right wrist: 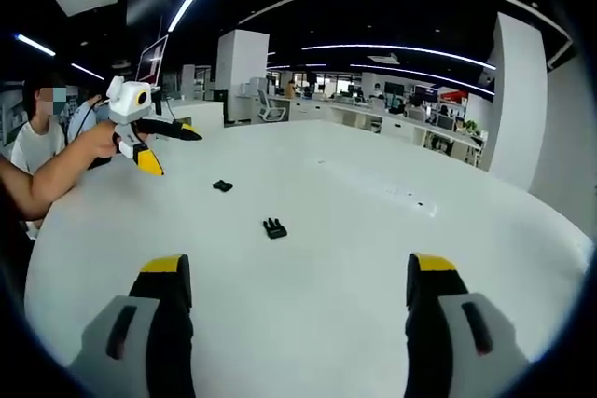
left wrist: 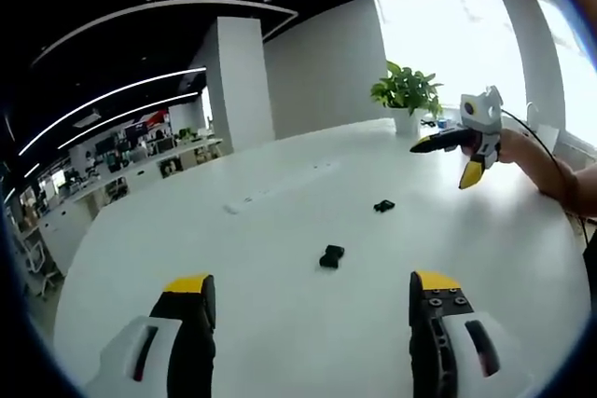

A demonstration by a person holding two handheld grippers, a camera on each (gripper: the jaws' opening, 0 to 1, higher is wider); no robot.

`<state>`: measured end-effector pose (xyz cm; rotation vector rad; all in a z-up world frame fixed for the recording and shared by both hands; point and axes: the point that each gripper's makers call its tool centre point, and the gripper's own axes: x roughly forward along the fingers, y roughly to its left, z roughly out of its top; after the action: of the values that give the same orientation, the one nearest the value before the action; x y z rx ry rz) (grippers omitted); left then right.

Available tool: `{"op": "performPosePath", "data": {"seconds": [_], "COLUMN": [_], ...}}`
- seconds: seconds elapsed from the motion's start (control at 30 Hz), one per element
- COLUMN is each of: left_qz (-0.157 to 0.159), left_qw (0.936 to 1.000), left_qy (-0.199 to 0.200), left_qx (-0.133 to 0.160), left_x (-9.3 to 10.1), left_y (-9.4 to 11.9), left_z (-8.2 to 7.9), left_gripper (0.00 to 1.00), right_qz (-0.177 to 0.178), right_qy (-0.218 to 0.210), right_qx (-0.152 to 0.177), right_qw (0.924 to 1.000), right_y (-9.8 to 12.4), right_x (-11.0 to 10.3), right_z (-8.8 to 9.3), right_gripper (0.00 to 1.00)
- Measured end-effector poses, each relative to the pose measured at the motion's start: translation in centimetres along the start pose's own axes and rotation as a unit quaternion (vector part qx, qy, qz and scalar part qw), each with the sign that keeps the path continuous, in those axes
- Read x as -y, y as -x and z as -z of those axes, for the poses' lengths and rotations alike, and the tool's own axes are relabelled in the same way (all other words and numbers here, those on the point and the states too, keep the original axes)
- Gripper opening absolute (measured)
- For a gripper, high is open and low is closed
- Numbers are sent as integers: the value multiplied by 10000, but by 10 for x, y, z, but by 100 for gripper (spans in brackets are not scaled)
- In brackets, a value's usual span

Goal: Snap the two parts of the plastic buckle together until the buckle closes and remains connected.

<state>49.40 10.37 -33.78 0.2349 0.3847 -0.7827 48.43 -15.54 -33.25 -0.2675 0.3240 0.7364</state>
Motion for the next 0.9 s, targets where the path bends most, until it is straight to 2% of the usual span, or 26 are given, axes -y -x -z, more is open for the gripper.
{"op": "performPosePath", "data": {"seconds": [0.5, 0.6, 0.9], "left_qz": [106, 156, 169], "left_qw": [9999, 9999, 9998], "left_qy": [-30, 17, 11], "left_qx": [-33, -9, -59], "left_x": [8, 11, 14], "left_y": [-4, -4, -7], "left_z": [0, -1, 1], "left_gripper": [80, 74, 73], "right_qz": [-6, 23, -5], "right_qy": [151, 147, 164], "right_qx": [58, 78, 102], "right_qw": [9999, 9999, 9998], "right_y": [-4, -4, -4], "right_x": [-6, -4, -6], "right_z": [-1, -2, -2], "right_gripper": [91, 90, 89]}}
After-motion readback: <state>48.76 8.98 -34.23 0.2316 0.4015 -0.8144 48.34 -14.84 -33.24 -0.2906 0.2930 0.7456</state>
